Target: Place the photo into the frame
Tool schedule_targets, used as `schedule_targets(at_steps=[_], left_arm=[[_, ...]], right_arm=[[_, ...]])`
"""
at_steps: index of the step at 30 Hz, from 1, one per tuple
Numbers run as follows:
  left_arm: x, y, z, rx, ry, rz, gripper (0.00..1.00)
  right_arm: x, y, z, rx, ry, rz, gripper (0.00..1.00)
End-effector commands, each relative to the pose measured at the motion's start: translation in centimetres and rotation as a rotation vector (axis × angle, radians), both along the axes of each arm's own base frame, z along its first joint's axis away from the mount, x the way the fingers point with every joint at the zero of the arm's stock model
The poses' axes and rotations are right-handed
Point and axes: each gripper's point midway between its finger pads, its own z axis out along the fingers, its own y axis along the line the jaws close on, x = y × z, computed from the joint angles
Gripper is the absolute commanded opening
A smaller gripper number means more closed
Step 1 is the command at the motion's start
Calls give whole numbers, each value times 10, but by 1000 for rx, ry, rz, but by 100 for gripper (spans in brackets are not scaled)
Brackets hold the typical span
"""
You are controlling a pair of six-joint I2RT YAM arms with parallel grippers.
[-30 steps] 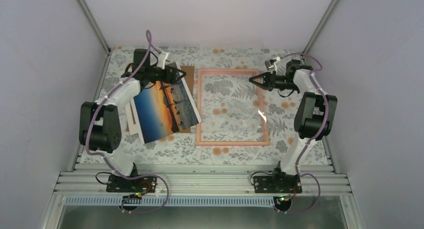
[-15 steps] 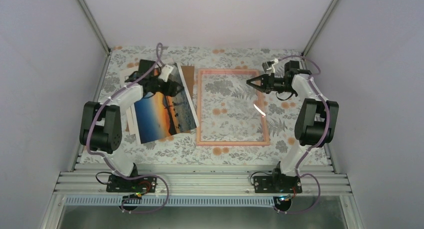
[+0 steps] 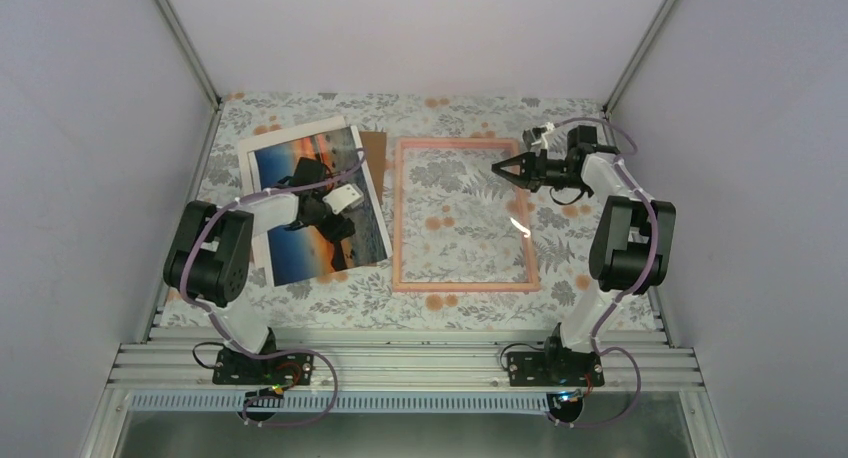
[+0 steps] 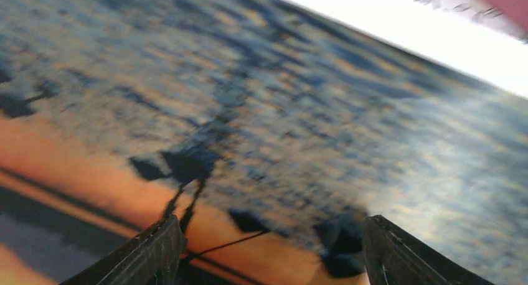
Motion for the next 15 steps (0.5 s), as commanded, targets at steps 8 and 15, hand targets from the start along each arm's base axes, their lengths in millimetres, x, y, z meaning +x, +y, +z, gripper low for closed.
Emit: schedule_targets(at_steps=[8, 15], left_arm=[[-7, 33, 6, 15, -13, -16, 73], [21, 17, 56, -123, -115, 51, 73]], right_arm=[[2, 1, 19, 102, 57, 29, 4], [9, 6, 11, 113, 148, 51, 4]])
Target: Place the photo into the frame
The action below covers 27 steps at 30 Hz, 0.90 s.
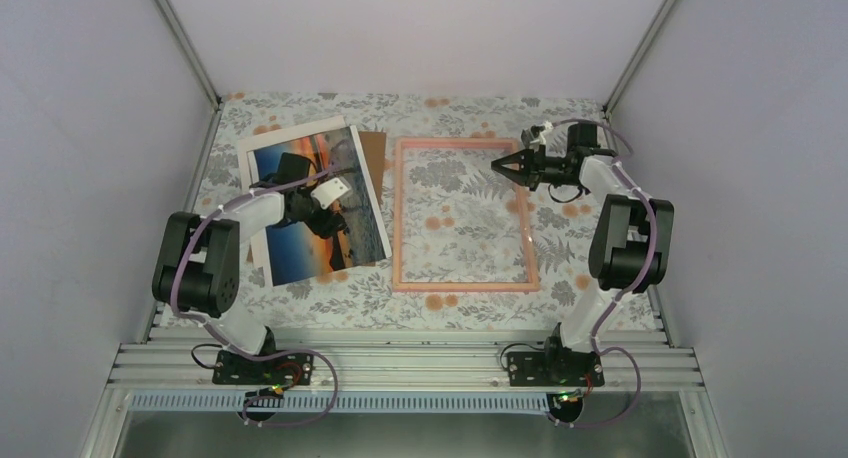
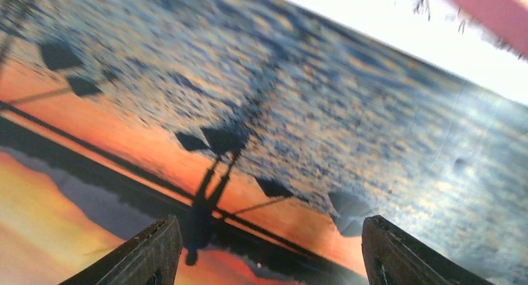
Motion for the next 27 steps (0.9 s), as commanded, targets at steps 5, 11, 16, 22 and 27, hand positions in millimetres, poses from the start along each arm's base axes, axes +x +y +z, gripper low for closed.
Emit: schedule_targets(at_steps=[5, 11, 16, 22, 27], left_arm=[[33, -7, 58, -148, -123, 102, 73], [49, 4, 84, -199, -181, 194, 75], [57, 8, 95, -222, -195, 232, 75], [58, 9, 97, -234, -196, 247, 75], [63, 10, 102, -251, -212, 268, 75]], right_arm=[[1, 17, 40, 92, 19, 89, 4], [-3, 28, 52, 43, 32, 82, 4], [-3, 38, 59, 18, 73, 49, 4], [-14, 41, 74, 17, 80, 17, 4], [-28, 42, 52, 19, 149, -16, 4]])
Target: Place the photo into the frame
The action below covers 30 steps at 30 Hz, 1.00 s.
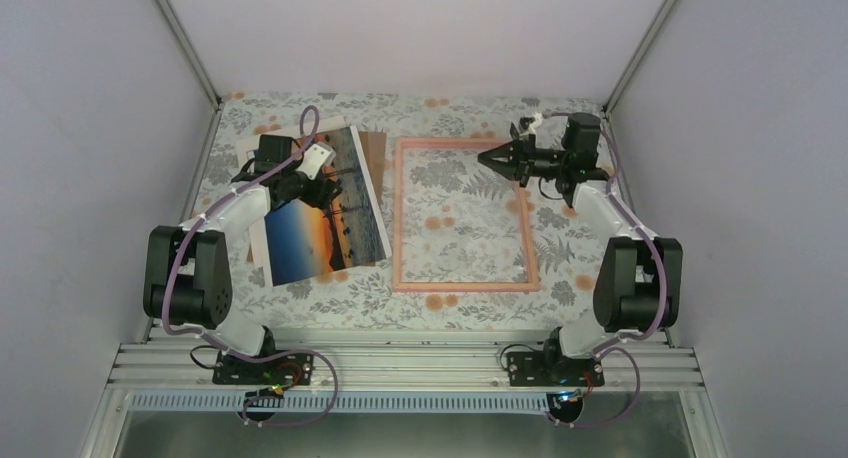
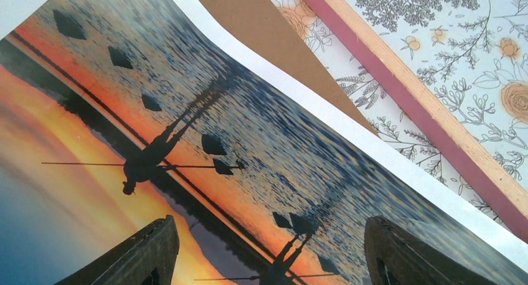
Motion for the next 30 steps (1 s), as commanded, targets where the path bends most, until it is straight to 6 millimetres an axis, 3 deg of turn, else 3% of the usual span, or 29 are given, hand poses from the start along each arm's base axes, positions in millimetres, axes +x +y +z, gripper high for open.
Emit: schedule_targets(at_steps=[1, 8, 10, 18, 22, 30], left_arm=[[13, -2, 28, -52, -75, 21, 75], [13, -4, 30, -69, -71, 22, 75], [11, -5, 30, -76, -65, 16, 76], [15, -11, 28, -108, -37, 3, 80], [17, -13, 27, -116, -31, -2, 80], [16, -16, 20, -131, -8, -9, 79]], right_arm=[[-7, 2, -15, 3, 56, -34, 4], [10, -5, -82, -73, 7, -96, 4], [18, -13, -109, -117, 37, -118, 4], [32, -42, -170, -257, 78, -170, 4], [34, -48, -187, -279, 96, -164, 4], [39, -52, -199, -311, 86, -146, 4]])
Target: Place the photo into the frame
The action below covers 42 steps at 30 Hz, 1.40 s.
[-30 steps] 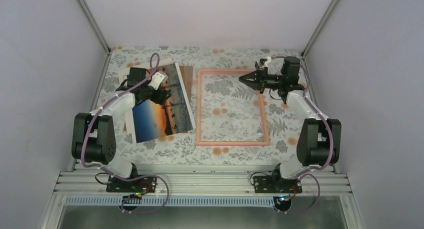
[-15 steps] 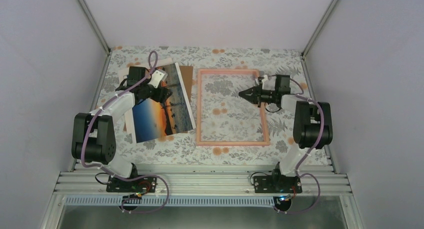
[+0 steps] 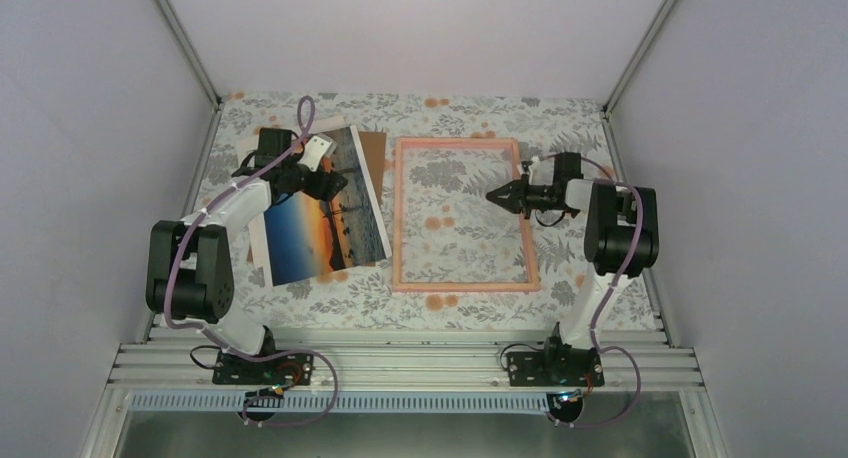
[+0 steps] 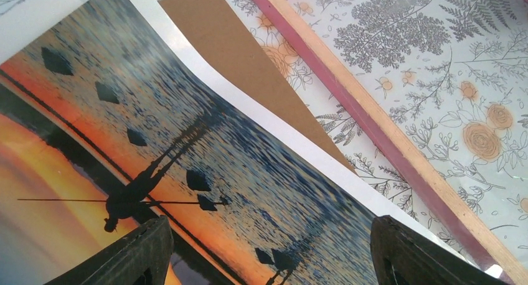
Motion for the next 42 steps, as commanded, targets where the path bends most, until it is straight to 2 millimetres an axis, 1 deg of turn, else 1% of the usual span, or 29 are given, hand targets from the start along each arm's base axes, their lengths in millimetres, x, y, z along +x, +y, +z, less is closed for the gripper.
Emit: schedule_targets(at_steps=[1, 31, 42], left_arm=[[3, -4, 2, -29, 9, -10, 79], [2, -6, -5, -40, 30, -16, 80], [3, -7, -8, -41, 39, -16, 80]], right_arm=[[4, -2, -1, -33, -45, 30, 4], [13, -15, -27, -194, -21, 82, 4], [16, -16, -25, -213, -45, 91, 4]])
